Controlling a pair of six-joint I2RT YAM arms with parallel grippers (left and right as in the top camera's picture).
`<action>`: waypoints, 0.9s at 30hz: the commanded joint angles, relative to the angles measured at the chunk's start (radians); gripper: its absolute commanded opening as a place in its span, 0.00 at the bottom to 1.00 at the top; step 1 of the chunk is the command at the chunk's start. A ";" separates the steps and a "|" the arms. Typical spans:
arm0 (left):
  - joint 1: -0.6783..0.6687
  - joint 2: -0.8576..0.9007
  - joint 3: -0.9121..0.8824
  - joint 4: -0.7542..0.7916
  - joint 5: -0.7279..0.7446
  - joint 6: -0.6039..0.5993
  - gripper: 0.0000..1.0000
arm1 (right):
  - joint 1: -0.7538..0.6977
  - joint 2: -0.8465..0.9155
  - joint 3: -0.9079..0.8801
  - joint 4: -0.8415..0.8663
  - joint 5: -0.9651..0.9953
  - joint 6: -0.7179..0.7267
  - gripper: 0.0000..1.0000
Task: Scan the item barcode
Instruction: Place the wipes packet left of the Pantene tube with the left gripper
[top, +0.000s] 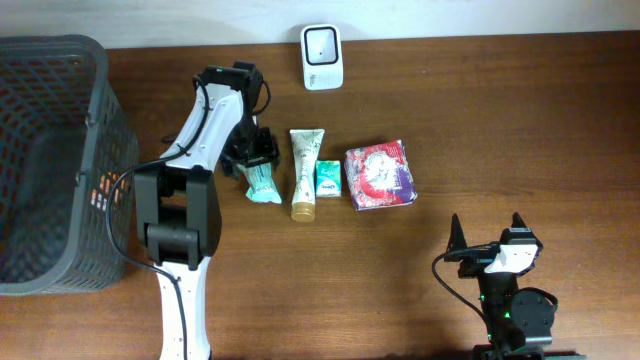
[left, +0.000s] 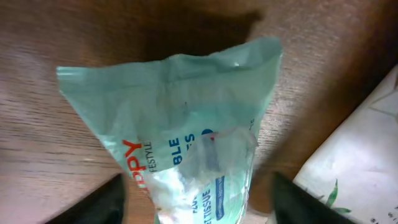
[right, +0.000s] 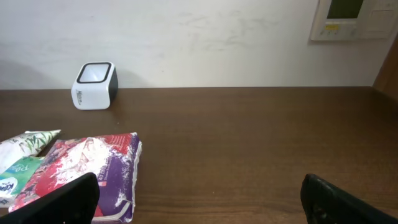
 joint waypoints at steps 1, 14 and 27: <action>-0.002 0.009 -0.014 0.014 0.031 0.005 0.58 | 0.005 -0.007 -0.009 -0.003 0.008 -0.006 0.99; -0.154 0.009 -0.013 0.097 0.097 0.135 0.53 | 0.005 -0.007 -0.009 -0.003 0.008 -0.006 0.99; 0.071 -0.024 0.845 -0.320 0.101 0.193 0.92 | 0.005 -0.007 -0.009 -0.003 0.008 -0.006 0.99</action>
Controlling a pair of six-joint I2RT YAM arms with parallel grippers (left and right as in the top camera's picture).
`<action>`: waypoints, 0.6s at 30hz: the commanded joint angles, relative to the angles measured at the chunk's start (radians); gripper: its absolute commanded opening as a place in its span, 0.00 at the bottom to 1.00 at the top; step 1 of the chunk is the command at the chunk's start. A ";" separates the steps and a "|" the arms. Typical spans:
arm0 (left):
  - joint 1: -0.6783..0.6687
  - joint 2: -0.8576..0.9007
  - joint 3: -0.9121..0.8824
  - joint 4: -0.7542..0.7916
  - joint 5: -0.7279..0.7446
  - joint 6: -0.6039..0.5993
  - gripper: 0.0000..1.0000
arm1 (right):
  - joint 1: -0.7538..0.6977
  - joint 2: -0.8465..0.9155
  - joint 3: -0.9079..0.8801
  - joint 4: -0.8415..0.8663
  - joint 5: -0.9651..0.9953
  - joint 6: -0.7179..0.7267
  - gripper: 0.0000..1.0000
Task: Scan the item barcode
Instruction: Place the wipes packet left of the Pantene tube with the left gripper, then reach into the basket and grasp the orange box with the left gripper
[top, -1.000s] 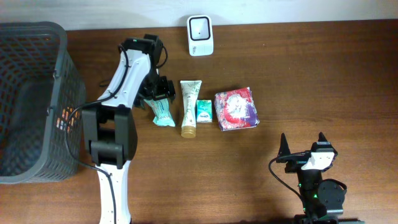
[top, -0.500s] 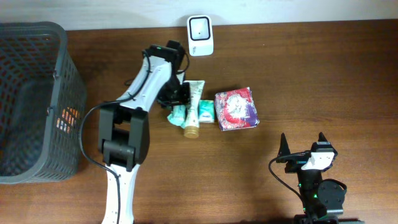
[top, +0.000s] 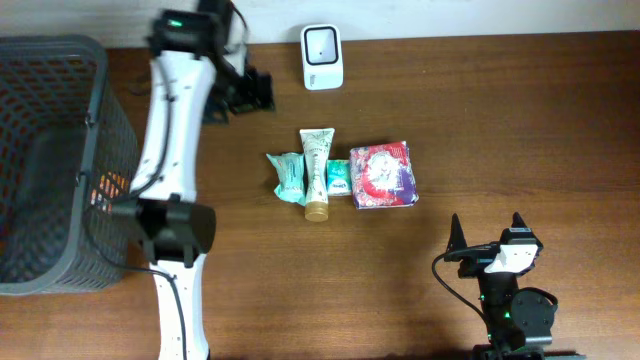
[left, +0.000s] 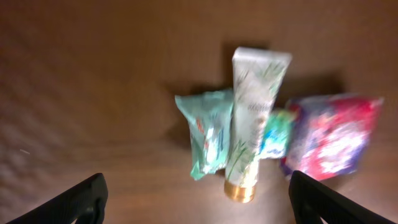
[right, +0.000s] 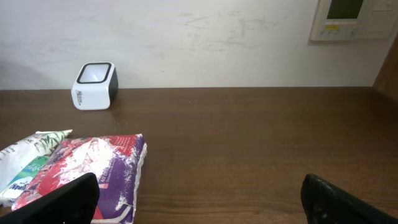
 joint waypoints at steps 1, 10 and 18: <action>0.034 -0.057 0.200 -0.003 0.007 0.043 0.91 | 0.005 -0.006 -0.009 -0.003 0.008 -0.006 0.99; 0.328 -0.330 0.280 -0.003 -0.215 0.122 0.99 | 0.005 -0.006 -0.009 -0.003 0.008 -0.006 0.99; 0.698 -0.319 -0.039 0.068 -0.189 0.121 0.99 | 0.005 -0.006 -0.009 -0.003 0.008 -0.006 0.99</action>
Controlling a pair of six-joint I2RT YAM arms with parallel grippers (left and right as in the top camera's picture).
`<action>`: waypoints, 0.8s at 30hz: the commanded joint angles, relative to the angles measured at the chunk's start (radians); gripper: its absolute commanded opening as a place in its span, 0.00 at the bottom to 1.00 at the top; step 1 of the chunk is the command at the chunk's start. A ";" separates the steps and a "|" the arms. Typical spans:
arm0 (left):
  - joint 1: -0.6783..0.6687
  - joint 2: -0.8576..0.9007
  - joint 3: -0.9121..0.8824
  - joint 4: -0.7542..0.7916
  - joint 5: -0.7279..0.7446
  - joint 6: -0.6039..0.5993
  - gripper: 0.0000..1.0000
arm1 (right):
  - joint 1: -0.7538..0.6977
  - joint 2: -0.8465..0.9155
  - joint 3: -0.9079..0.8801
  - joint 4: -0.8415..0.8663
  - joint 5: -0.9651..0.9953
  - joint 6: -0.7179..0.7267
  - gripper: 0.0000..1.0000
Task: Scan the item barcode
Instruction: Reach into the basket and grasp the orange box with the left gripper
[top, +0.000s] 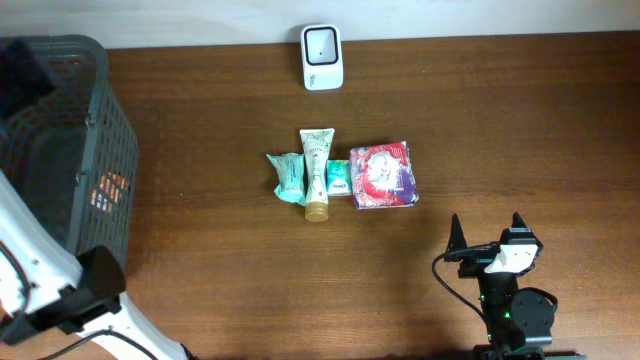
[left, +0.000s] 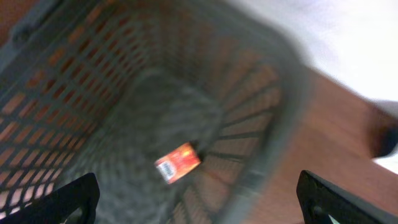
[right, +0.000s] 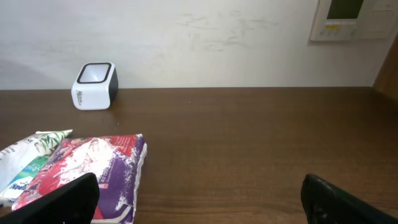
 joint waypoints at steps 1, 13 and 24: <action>0.108 0.009 -0.182 0.077 0.042 0.016 0.99 | 0.005 -0.006 -0.009 -0.003 0.008 -0.006 0.99; 0.237 0.010 -0.893 0.449 0.315 0.439 0.98 | 0.004 -0.006 -0.009 -0.003 0.008 -0.006 0.99; 0.212 0.010 -1.162 0.782 0.404 0.548 0.86 | 0.004 -0.006 -0.009 -0.003 0.008 -0.006 0.99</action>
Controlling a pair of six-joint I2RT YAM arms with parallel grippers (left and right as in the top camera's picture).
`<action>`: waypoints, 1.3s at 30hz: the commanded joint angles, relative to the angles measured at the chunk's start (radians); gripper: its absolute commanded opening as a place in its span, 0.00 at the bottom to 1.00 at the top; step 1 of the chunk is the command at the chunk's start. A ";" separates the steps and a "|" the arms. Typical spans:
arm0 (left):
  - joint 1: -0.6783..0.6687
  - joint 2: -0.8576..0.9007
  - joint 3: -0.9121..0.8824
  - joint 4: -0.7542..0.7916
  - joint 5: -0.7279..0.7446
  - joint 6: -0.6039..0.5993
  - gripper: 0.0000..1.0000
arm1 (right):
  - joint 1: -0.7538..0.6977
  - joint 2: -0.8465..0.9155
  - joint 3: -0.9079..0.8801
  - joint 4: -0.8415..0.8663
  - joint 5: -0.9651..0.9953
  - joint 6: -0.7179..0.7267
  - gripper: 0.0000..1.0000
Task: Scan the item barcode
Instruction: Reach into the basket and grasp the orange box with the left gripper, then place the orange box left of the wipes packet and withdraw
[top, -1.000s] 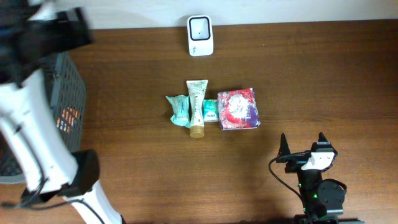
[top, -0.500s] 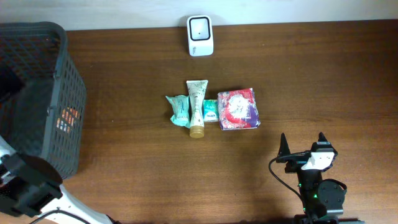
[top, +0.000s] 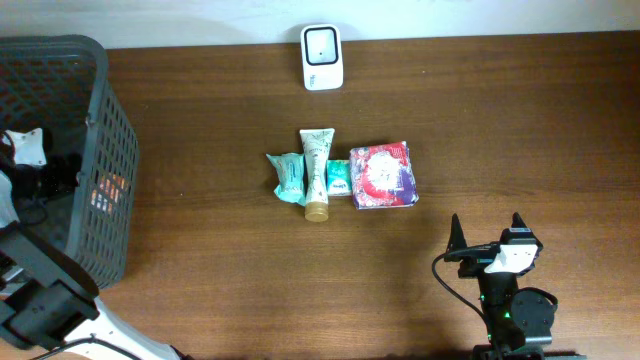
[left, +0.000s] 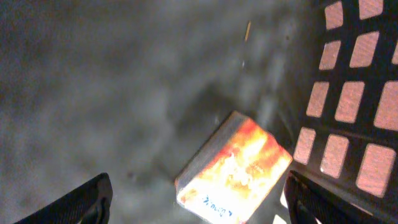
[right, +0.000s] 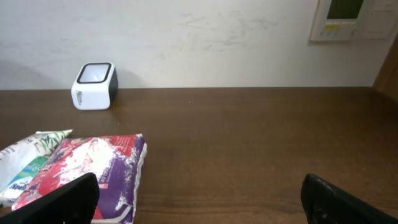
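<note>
An orange-red box (left: 239, 168) lies on the floor of the grey basket (top: 110, 120), close to its mesh wall (left: 351, 124). My left gripper (left: 199, 208) hangs open just above the box, with one finger on each side of it and nothing held. From overhead the left gripper (top: 55, 172) is inside the basket. The white scanner (top: 322, 43) stands at the table's back edge. My right gripper (right: 199, 208) rests open near the front right, holding nothing.
Mid-table lie a teal packet (top: 288, 178), a white tube (top: 316, 172), a small teal box (top: 339, 178) and a red and purple pack (top: 380, 175), side by side. The right wrist view shows the scanner (right: 94, 85) and the pack (right: 87, 168).
My left gripper was high over the basket, with the orange-red box small below. Now it is down inside the basket, close over the box. The right arm has not moved.
My left gripper stood open around the teal packet beside the tube. Then it was raised near the scanner, with the packet and tube lying a little further right, against the other items. Then it was over the basket, and now inside it above the orange-red box.
</note>
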 joint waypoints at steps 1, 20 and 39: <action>-0.025 -0.006 -0.063 0.084 0.048 0.051 0.86 | 0.005 -0.006 -0.009 -0.003 0.008 -0.006 0.99; -0.030 -0.014 -0.188 0.175 0.047 0.080 0.00 | 0.005 -0.006 -0.009 -0.003 0.008 -0.006 0.99; -0.355 -0.590 0.166 -0.151 0.176 -0.715 0.00 | 0.005 -0.006 -0.009 -0.003 0.008 -0.006 0.99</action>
